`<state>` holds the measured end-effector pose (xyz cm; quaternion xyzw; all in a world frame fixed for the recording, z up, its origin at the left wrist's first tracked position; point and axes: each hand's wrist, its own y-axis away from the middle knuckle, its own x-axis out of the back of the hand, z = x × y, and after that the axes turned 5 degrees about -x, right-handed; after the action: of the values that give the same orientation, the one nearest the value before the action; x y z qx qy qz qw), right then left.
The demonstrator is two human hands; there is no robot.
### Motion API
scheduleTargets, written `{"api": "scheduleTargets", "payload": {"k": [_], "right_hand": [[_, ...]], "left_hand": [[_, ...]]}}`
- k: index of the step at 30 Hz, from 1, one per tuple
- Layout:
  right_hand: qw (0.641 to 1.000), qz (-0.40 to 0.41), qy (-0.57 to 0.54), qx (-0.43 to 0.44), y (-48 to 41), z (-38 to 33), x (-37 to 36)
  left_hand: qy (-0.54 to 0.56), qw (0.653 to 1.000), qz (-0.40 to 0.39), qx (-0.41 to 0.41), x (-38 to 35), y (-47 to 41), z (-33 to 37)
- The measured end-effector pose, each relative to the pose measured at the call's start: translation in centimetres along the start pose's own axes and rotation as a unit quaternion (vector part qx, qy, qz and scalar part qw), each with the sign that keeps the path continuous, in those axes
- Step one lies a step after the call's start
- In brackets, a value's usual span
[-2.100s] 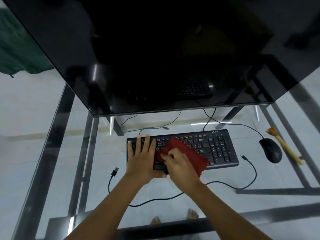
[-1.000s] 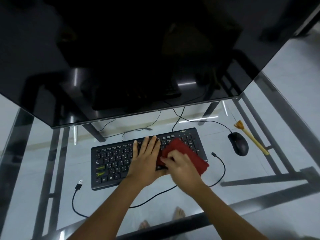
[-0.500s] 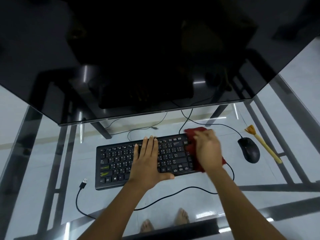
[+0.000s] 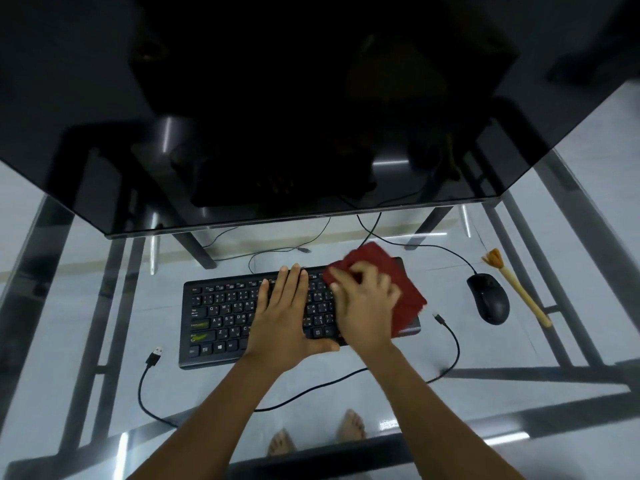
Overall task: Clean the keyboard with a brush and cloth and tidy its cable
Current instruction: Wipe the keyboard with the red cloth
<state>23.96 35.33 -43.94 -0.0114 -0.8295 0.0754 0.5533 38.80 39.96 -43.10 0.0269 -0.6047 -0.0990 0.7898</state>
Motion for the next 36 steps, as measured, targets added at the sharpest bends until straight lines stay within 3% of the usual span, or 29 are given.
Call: {"api": "scheduleTargets", "payload": {"k": [2, 3, 6, 8, 12, 15, 19, 25, 29, 30, 34, 36], "right_hand": [[0.993, -0.031, 0.019, 0.109, 0.1, 0.5, 0.0], [0.993, -0.028, 0.031, 0.110, -0.6, 1.6, 0.3], [0.997, 0.031, 0.031, -0.069, -2.6, 4.7, 1.2], [0.994, 0.032, 0.011, -0.105, -2.7, 3.7, 1.0], [0.995, -0.062, -0.080, -0.005, 0.3, -0.8, 0.0], [0.992, -0.053, 0.000, 0.116, 0.5, 0.9, 0.7], [0.999, -0.009, 0.039, 0.001, -0.6, 3.6, 1.9], [0.988, -0.036, 0.031, 0.148, 0.7, 5.9, 2.3], [0.996, 0.044, -0.049, -0.058, -0.2, 8.0, 2.7], [0.995, 0.056, -0.056, -0.061, 0.5, 7.0, 2.2], [0.986, -0.052, -0.037, 0.155, 4.3, 3.9, 1.3], [0.985, -0.076, -0.046, 0.150, 3.6, 5.1, 2.1]], "left_hand": [[0.009, 1.000, -0.003, -0.001, 0.1, 0.0, 0.1], [0.013, 1.000, -0.004, -0.001, 0.1, 0.1, 0.1], [0.012, 1.000, 0.000, 0.004, 0.1, 0.1, 0.1], [0.004, 1.000, 0.002, 0.006, 0.1, 0.2, 0.0], [0.001, 1.000, 0.010, 0.003, -0.2, 0.0, 0.2], [0.006, 1.000, 0.007, -0.001, -0.2, 0.0, 0.1], [-0.014, 1.000, 0.006, 0.002, -0.1, 0.2, 0.1], [-0.004, 1.000, 0.001, 0.004, -0.1, 0.3, 0.0], [-0.010, 1.000, -0.002, 0.005, -0.1, 0.3, 0.1], [-0.011, 1.000, -0.001, 0.007, -0.1, 0.3, 0.0], [-0.018, 1.000, 0.000, 0.002, -0.1, 0.3, 0.0], [-0.015, 1.000, -0.004, 0.003, -0.1, 0.3, 0.1]]}}
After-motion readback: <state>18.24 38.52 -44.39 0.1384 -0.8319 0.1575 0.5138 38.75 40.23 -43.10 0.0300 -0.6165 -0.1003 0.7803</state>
